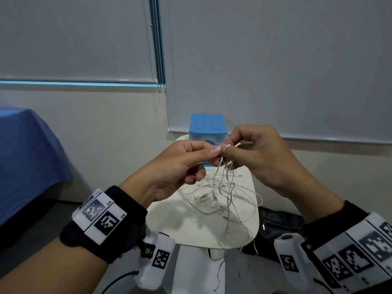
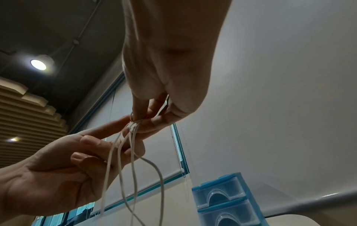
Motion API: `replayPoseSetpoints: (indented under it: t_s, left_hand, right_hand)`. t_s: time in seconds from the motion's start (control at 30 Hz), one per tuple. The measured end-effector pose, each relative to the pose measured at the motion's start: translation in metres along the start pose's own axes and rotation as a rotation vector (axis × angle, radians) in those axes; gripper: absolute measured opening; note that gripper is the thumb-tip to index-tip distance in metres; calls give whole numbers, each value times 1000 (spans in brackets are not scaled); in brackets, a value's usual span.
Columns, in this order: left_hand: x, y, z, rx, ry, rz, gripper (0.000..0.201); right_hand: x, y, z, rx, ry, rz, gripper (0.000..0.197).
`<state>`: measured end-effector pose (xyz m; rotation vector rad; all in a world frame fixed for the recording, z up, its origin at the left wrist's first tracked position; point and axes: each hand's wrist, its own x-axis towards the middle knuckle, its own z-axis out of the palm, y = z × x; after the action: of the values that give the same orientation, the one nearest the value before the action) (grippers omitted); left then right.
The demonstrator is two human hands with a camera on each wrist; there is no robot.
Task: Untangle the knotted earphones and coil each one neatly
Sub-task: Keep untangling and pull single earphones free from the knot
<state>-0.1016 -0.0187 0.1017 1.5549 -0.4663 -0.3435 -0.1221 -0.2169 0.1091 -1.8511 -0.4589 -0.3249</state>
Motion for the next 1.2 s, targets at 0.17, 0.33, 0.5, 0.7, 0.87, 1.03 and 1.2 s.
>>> replayPoseSetpoints:
  t_s: [0.17, 0.33, 0.5, 0.7, 0.87, 1.03, 1.2]
  left_hand:
    - [0, -7, -1, -52, 3, 30, 13]
    - [2, -4, -3, -76, 16, 66, 17]
    - [4, -4, -6, -34, 5, 67, 42]
    - [1, -4, -13, -196, -61, 18, 2]
    - [3, -5, -11, -124, 70, 26, 5]
    - [7, 0, -11, -89, 137, 100, 18]
    - [8, 5, -13, -315, 96, 13, 11]
  right_hand:
    - [-1, 3, 2, 30, 13, -8, 15]
    - [1, 4, 5, 4, 61, -37, 20]
    - [6, 8, 11, 6, 31, -35, 20]
    - [1, 9, 10, 31, -48, -64, 17]
    - [-15, 20, 7, -227, -164, -196, 16]
    - [-25, 23, 0, -503, -300, -152, 21]
    - [-30, 31, -5, -605, -314, -125, 34]
